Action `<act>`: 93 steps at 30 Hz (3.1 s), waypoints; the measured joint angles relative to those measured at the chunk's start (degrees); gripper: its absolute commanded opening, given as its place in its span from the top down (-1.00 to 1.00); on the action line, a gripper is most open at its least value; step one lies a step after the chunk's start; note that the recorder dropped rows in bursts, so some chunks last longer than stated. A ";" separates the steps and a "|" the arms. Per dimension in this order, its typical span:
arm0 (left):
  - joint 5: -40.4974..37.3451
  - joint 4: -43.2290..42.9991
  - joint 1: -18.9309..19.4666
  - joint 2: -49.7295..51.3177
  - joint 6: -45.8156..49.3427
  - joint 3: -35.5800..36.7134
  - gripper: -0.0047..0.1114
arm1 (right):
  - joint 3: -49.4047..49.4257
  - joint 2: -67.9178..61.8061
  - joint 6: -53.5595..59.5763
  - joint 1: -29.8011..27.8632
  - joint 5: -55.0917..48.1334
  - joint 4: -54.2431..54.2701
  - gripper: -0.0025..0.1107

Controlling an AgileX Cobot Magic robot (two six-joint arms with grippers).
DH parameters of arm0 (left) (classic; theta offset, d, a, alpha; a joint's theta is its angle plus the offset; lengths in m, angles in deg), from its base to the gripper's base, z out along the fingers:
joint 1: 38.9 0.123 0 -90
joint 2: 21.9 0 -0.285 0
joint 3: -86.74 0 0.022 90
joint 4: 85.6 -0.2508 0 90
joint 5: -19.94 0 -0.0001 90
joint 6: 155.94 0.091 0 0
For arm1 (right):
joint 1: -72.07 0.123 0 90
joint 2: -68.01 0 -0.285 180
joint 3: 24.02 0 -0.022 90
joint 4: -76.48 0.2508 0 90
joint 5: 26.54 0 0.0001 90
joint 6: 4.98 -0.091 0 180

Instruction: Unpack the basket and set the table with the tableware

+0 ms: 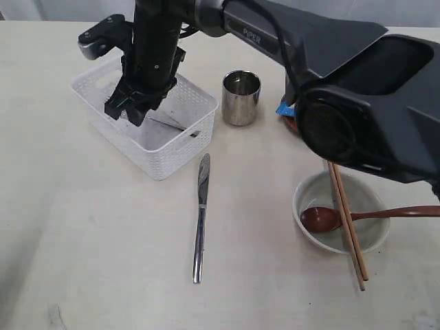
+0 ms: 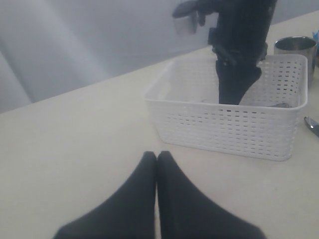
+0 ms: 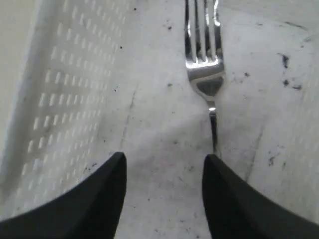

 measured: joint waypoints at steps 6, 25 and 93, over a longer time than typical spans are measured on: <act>0.00 0.00 0.00 0.00 0.00 0.00 0.92 | 0.00 -2.90 0.68 0.10 -0.09 -3.10 0.14; 0.00 0.00 0.00 0.00 0.00 0.00 0.92 | -0.74 -4.21 -0.30 0.10 0.54 -8.23 0.96; 0.00 0.00 0.00 0.00 0.00 0.00 0.92 | -8.88 -9.08 -13.83 0.33 -0.30 -7.88 0.21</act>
